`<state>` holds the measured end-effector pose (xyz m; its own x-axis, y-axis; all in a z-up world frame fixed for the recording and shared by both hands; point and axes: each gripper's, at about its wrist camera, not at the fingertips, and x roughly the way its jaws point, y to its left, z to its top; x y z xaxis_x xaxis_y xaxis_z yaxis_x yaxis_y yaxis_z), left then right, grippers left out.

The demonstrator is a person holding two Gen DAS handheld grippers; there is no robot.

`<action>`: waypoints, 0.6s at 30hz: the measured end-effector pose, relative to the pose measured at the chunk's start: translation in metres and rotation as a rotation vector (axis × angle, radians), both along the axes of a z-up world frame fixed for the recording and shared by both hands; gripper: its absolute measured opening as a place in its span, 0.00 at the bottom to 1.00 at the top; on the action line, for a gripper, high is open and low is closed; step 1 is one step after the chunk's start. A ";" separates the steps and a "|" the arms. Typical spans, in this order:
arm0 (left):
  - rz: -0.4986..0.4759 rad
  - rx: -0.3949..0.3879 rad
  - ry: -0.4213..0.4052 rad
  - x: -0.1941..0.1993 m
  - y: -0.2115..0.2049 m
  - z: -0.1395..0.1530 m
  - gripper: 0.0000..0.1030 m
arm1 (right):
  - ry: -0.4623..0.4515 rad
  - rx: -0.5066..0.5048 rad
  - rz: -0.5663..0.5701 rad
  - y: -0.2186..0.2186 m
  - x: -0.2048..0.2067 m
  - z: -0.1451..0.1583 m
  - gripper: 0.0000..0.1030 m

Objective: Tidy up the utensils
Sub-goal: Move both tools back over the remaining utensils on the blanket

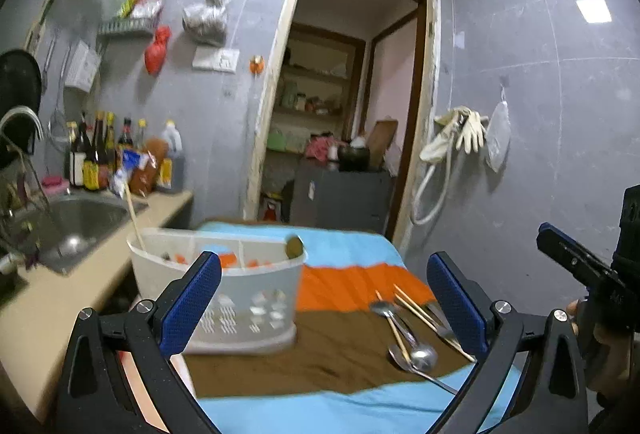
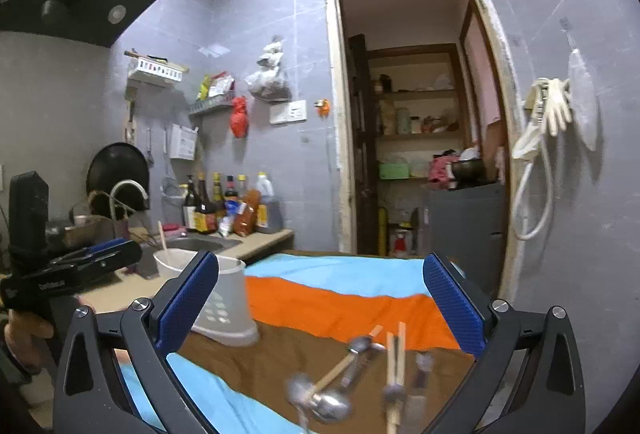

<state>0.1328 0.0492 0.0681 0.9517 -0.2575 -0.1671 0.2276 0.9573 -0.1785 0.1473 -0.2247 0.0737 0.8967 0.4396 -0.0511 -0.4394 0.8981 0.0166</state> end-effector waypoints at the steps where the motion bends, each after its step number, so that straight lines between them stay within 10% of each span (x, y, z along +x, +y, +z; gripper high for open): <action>1: -0.004 -0.007 0.023 0.001 -0.004 -0.005 0.98 | 0.003 -0.006 -0.008 -0.003 0.000 -0.002 1.00; 18: -0.058 -0.001 0.328 0.041 -0.063 -0.060 0.98 | 0.236 -0.073 -0.085 -0.056 0.047 -0.069 1.00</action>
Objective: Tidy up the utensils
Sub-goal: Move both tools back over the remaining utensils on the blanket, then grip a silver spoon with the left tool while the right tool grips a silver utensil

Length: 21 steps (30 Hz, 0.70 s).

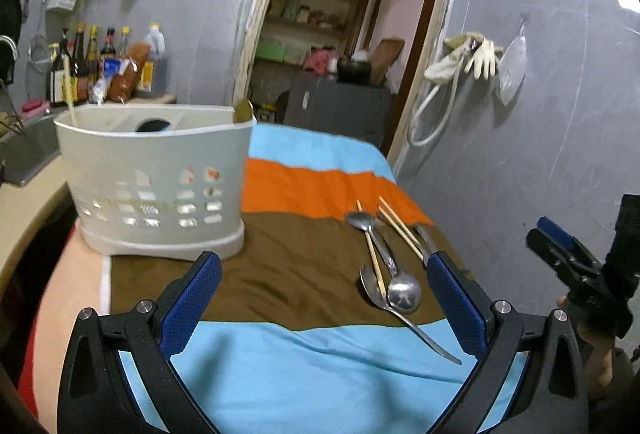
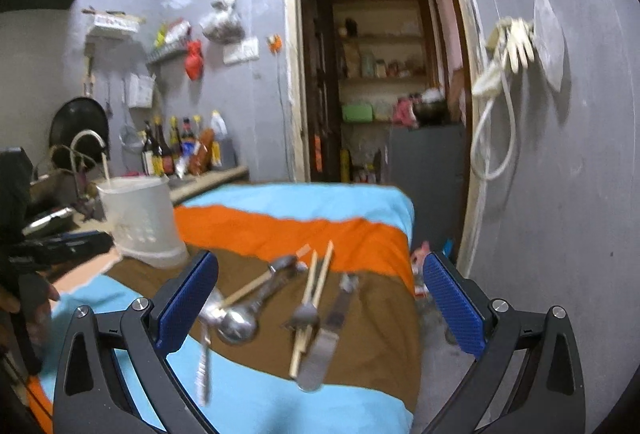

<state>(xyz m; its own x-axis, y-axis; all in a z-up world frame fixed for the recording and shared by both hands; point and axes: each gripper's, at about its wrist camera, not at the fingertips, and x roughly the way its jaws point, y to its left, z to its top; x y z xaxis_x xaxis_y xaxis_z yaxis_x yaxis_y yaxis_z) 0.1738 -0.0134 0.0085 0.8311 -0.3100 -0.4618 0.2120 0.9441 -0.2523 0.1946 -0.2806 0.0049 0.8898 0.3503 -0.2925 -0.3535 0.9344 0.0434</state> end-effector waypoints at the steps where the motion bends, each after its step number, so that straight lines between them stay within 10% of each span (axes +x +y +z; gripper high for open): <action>1: -0.011 -0.005 0.015 0.005 0.000 -0.001 0.98 | 0.023 0.002 0.006 -0.002 0.005 -0.004 1.00; 8: -0.076 -0.049 0.139 0.035 -0.006 -0.016 0.89 | 0.139 0.008 0.010 -0.014 0.037 -0.016 0.97; 21: -0.155 -0.068 0.376 0.083 -0.016 -0.040 0.23 | 0.387 -0.101 0.027 -0.005 0.116 -0.050 0.47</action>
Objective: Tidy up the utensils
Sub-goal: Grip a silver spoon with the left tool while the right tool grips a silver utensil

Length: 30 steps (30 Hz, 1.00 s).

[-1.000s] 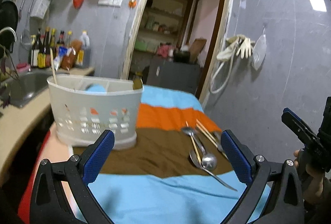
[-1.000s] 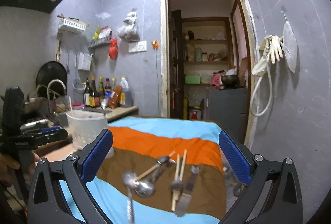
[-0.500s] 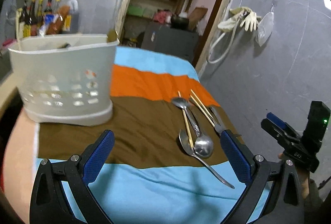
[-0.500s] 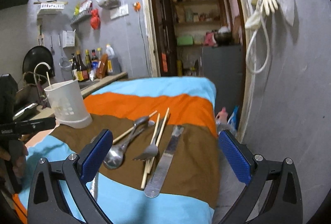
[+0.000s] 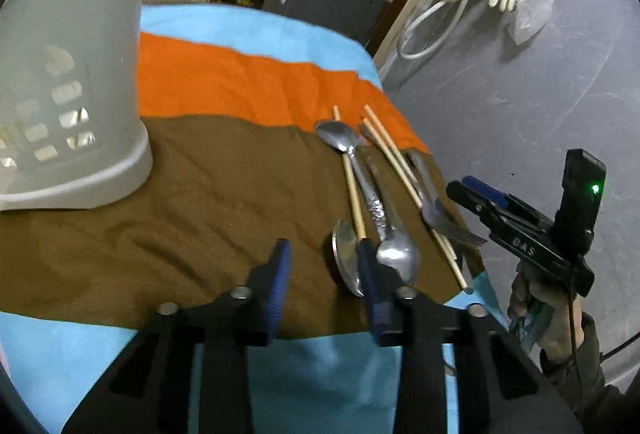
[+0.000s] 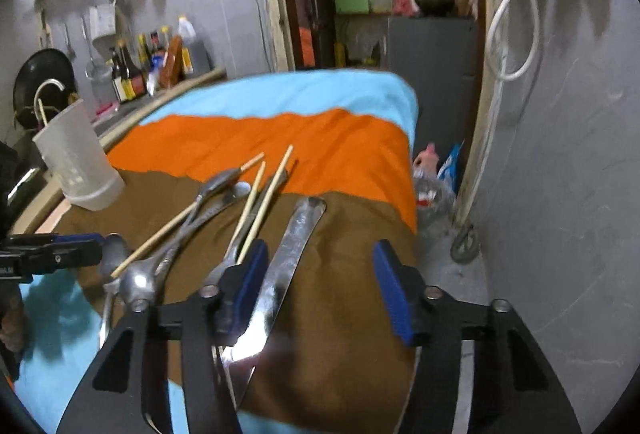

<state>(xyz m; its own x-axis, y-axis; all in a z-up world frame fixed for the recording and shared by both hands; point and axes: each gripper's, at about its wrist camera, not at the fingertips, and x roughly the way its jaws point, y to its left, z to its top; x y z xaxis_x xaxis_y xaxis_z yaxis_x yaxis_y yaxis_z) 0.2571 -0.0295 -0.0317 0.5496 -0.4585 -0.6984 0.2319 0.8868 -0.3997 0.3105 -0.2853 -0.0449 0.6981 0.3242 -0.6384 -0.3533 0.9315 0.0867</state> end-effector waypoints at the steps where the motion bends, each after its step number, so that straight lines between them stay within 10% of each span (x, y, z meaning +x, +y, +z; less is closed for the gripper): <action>1: 0.002 -0.005 0.002 0.001 0.001 0.000 0.21 | 0.011 -0.005 0.004 0.001 0.005 -0.001 0.45; 22: -0.050 -0.011 0.031 0.012 -0.009 -0.006 0.04 | 0.119 -0.143 0.025 0.041 0.054 -0.007 0.41; 30: -0.038 -0.021 -0.025 0.007 -0.007 0.001 0.02 | 0.124 -0.105 -0.005 0.033 0.050 -0.004 0.21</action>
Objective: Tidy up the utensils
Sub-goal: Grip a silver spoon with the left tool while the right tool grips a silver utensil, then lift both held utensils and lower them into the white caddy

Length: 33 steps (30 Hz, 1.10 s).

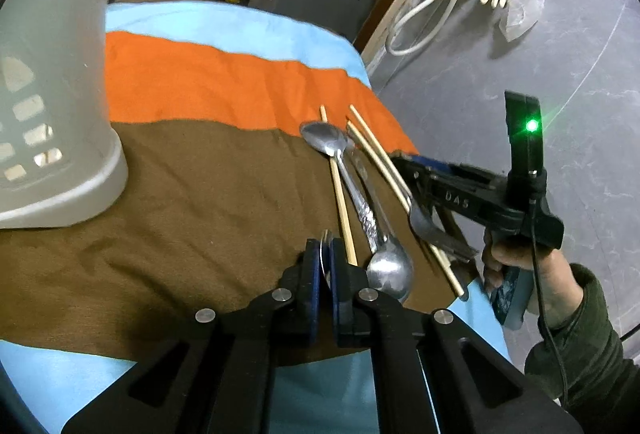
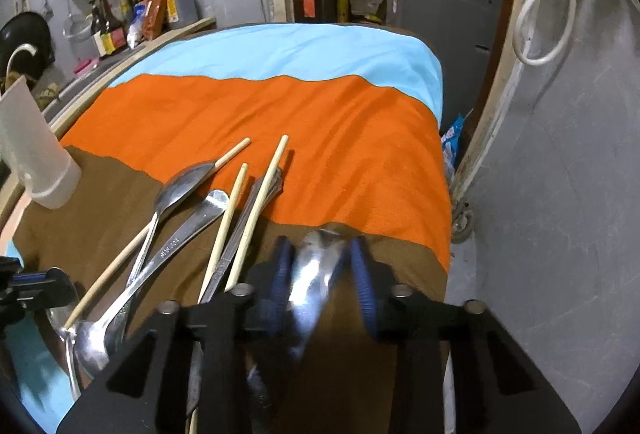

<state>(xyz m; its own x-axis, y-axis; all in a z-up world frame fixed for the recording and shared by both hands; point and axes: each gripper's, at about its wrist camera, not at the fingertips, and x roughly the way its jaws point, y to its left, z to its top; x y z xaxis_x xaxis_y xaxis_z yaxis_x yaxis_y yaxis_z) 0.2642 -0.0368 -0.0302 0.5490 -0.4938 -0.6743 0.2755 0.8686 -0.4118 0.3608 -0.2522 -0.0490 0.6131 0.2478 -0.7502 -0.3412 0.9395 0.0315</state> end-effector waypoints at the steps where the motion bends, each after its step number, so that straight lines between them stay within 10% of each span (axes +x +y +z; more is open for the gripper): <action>1: 0.005 0.001 -0.014 -0.001 0.000 0.002 0.02 | -0.006 0.007 0.000 -0.001 -0.003 0.001 0.20; 19: 0.105 0.092 -0.390 -0.042 0.017 0.070 0.01 | -0.507 0.162 0.064 0.021 -0.113 0.081 0.18; 33: 0.229 0.130 -0.586 -0.066 0.082 0.145 0.01 | -0.706 0.322 0.216 0.085 -0.132 0.159 0.18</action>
